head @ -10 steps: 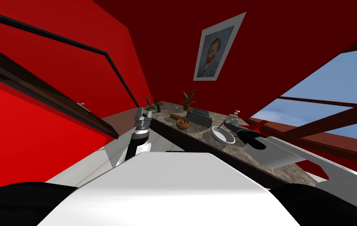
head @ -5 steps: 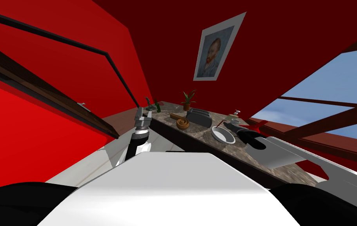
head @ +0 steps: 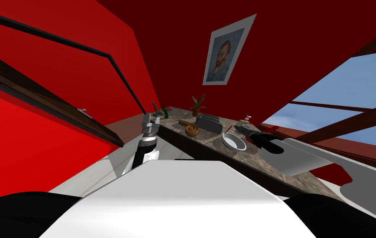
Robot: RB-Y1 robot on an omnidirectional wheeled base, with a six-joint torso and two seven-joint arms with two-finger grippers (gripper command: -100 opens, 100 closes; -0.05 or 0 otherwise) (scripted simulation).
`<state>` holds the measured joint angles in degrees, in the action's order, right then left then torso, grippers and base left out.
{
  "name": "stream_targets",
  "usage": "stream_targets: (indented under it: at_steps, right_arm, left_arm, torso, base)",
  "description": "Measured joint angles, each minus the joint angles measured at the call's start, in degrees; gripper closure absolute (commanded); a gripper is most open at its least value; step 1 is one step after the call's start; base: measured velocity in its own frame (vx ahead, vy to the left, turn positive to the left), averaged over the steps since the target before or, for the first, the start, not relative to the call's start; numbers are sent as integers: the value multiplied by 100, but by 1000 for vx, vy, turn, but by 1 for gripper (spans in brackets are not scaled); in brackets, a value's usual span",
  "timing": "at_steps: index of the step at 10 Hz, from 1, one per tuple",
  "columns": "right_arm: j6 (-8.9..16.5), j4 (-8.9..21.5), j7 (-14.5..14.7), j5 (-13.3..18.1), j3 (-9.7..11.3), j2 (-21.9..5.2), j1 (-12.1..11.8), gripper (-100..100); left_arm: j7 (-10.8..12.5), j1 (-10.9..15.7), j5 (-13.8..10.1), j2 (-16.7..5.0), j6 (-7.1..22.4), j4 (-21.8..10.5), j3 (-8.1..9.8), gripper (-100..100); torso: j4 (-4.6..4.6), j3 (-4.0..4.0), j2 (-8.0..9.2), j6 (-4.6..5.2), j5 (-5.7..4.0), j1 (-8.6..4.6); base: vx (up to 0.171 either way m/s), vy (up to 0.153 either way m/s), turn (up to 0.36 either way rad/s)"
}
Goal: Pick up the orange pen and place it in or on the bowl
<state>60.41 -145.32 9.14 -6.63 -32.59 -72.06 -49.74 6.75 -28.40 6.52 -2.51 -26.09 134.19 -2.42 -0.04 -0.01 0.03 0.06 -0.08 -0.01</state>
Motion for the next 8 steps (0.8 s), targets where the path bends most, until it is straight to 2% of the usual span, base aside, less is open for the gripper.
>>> stream_targets:
  at_steps: [2, 4, 5, 8]
  right_arm:
    - [184, -192, -56, -220, -259, -167, -100, -100]
    - [417, -411, -130, -429, -471, -378, -147, -100]
    - [445, -420, -141, -441, -482, -392, -146, 0]
    - [443, -419, -140, -440, -481, -390, -146, 0]
  left_arm:
    - [0, 0, 0, 0, 0, 0, 0, 0]
    - [0, 0, 0, 0, 0, 0, 0, 0]
    - [0, 0, 0, 0, 0, 0, 0, 0]
    - [0, 0, 0, 0, 0, 0, 0, 0]
  torso:
    - [0, -1, -1, 1, 1, 4]
    - [0, 1, 2, 2, -2, -13]
    - [1, 2, 4, 0, -4, -11]
    - [0, 1, 2, 0, -2, -2]
  base:
    - [12, 15, -42]
    - [-9, -35, -61]
    - [0, 0, 0]
    - [0, 0, 0]
